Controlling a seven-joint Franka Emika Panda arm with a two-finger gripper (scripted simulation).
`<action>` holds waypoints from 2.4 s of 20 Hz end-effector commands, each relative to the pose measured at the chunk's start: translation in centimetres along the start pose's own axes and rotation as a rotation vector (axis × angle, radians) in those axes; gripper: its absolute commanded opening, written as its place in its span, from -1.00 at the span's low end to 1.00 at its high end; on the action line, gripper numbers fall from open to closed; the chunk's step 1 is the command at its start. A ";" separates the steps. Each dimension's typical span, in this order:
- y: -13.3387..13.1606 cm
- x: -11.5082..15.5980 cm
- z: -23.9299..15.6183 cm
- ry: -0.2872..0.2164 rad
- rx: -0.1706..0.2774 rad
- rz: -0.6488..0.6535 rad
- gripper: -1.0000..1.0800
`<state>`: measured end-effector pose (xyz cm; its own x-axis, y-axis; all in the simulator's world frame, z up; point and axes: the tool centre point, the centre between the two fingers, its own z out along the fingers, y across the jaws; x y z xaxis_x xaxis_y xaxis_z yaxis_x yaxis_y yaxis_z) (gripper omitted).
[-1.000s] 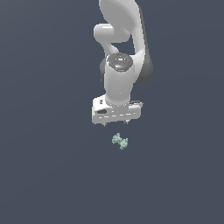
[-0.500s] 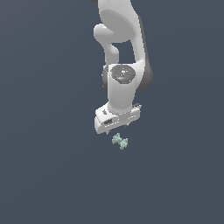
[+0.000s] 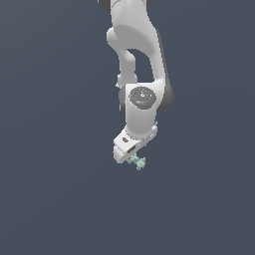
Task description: Pick up the object and move it to a goal position.
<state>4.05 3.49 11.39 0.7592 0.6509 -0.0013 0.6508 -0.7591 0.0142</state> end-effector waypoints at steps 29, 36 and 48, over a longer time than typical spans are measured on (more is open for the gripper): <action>-0.5 0.9 6.9 0.003 0.014 -0.229 0.92; -0.4 1.0 7.5 0.003 0.014 -0.230 -1.00; -0.1 0.8 7.4 0.003 0.014 -0.230 -1.00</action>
<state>4.62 4.25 3.94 0.5900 0.8074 -0.0001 0.8074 -0.5900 -0.0003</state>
